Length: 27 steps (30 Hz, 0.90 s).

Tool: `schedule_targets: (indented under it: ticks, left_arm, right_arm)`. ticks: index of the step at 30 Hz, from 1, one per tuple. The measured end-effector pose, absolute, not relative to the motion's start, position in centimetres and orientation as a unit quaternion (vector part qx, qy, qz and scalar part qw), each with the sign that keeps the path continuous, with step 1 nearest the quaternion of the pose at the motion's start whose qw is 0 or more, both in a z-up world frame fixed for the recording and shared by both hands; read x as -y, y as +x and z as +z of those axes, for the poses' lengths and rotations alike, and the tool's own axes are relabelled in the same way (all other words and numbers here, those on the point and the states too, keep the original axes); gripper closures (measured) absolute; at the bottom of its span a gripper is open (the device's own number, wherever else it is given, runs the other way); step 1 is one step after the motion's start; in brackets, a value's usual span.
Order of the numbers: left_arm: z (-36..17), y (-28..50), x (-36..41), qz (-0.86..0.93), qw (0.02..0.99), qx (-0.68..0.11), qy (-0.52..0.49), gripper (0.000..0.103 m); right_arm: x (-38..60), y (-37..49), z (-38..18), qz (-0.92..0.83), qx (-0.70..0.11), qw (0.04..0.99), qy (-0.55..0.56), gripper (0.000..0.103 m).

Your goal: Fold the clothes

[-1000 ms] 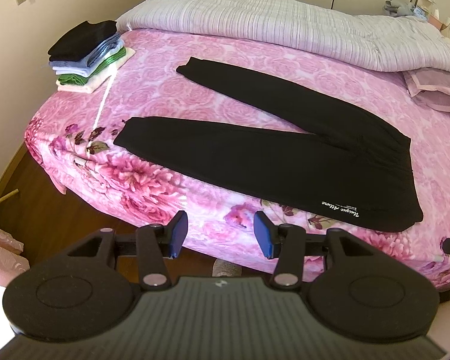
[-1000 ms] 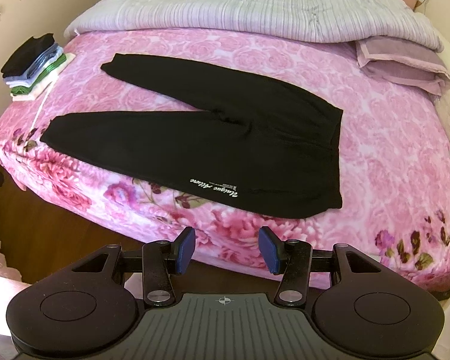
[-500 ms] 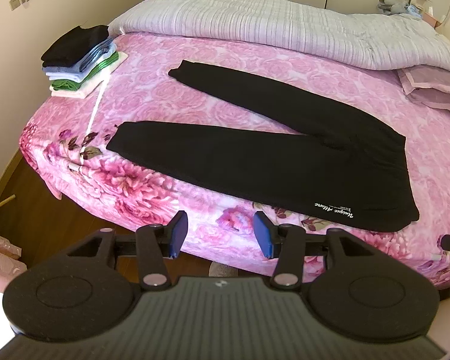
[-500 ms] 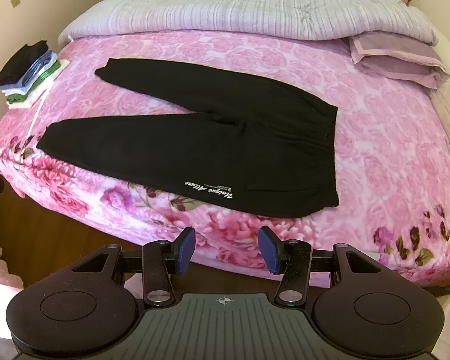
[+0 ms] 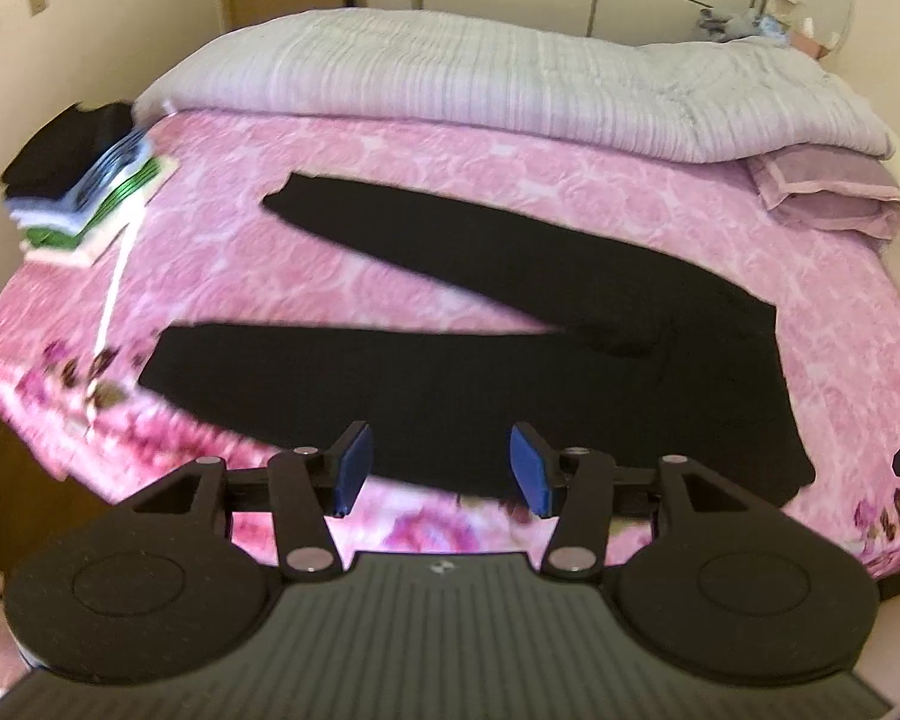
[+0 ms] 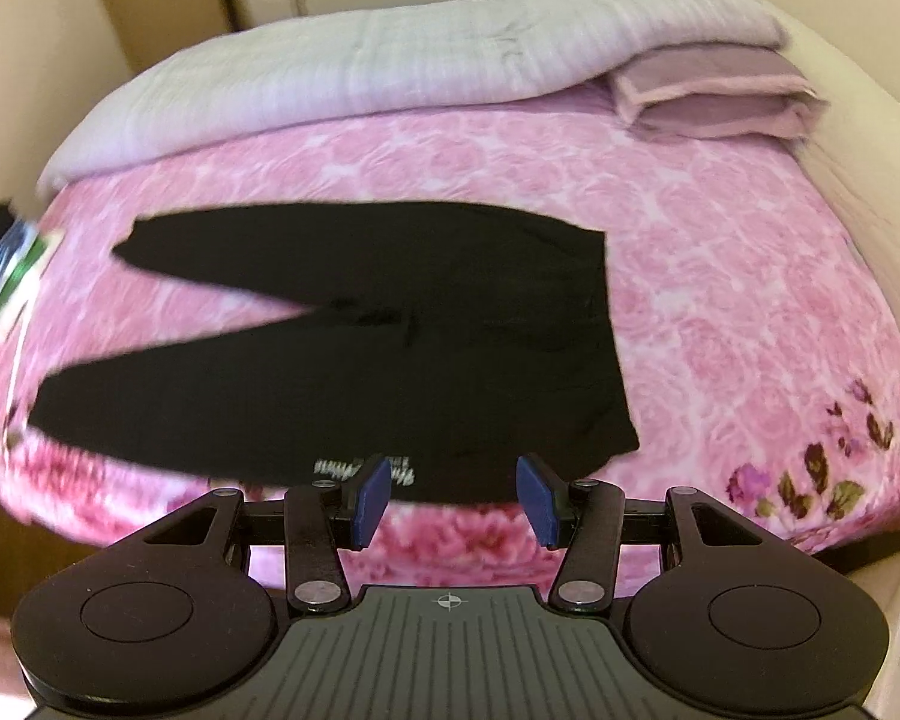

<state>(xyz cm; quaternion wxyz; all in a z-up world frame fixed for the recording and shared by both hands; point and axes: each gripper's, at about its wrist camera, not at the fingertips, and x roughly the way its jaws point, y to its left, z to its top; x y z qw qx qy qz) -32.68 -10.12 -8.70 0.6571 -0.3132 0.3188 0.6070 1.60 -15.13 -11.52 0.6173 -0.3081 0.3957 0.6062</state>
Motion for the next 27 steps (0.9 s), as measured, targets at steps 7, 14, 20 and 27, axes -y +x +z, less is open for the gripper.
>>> schedule_targets:
  ticks: [7,14,20,27]
  left_arm:
    - [-8.3,-31.5,0.5,0.554,0.709,-0.327,-0.288,0.056]
    - [-8.0,-30.3,-8.9,0.491,0.761,-0.337,-0.256,0.056]
    - [-10.2,-30.0,-14.0,0.44,0.784,-0.358,-0.252,0.056]
    - [-13.9,-29.1,-18.1,0.395,0.795,-0.379,-0.262,0.056]
  right_arm:
    - [8.9,4.1,-11.3,0.557,-0.447,0.655,-0.247,0.052]
    - [5.3,5.2,-10.2,0.521,-0.48,0.691,-0.144,0.052]
    - [3.6,4.7,-10.6,0.502,-0.493,0.706,-0.079,0.052]
    - [1.7,4.0,-12.7,0.496,-0.485,0.716,-0.078,0.052]
